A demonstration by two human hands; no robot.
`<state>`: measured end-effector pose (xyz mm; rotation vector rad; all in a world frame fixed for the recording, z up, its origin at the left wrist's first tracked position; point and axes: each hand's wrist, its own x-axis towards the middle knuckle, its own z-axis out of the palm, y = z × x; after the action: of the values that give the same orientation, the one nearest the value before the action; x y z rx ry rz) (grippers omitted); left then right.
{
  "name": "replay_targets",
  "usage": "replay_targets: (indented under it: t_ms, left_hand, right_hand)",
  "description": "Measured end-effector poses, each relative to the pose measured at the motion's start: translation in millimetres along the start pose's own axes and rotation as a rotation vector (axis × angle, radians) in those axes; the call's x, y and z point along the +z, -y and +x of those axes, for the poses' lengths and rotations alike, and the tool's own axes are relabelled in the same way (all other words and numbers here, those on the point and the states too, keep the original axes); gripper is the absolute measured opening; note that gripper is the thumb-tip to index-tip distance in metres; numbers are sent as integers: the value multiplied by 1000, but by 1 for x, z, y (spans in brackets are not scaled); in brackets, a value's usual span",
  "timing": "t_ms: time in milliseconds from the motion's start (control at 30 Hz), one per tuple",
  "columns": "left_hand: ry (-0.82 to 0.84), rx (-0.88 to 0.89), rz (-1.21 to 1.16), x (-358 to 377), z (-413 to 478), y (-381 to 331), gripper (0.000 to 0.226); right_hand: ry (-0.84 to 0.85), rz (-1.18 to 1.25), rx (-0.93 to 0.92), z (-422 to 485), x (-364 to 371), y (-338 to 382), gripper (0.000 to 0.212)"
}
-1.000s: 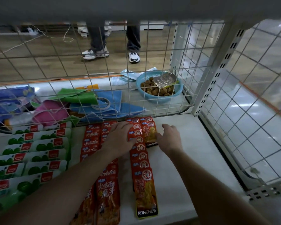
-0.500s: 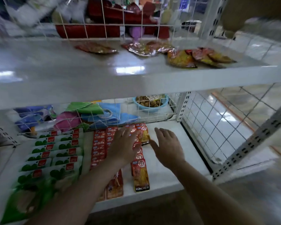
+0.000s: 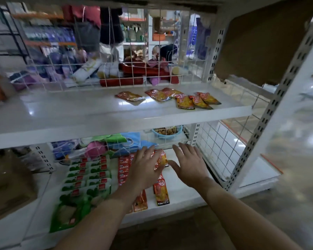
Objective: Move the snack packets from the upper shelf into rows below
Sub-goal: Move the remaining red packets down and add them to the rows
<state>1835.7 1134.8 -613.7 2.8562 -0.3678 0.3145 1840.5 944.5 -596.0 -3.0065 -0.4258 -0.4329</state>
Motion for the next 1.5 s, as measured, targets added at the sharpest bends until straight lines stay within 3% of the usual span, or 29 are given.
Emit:
replay_targets:
  t_ms: [167, 300, 500, 867, 1200, 1333, 1500]
  left_hand:
    - [-38, 7, -4, -44, -12, -15, 60]
    - [-69, 98, 3, -87, -13, -28, 56]
    - [-259, 250, 0, -126, -4, -36, 56]
    - [-298, 238, 15, -146, 71, -37, 49]
    - [-156, -8, -308, -130, 157, -53, 41]
    - [-90, -91, -311, -129, 178, -63, 44]
    - [-94, -149, -156, -118, 192, -66, 70]
  right_hand:
    - [-9, -30, -7, -20, -42, 8, 73]
    - [-79, -50, 37, -23, -76, 9, 64]
    - [-201, -15, -1, -5, -122, 7, 54]
    - [-197, -50, 29, 56, -148, -13, 67]
    - [-172, -25, 145, 112, -139, -61, 51]
    - [-97, 58, 208, 140, -136, -72, 44]
    - [-51, 158, 289, 153, -127, -73, 45]
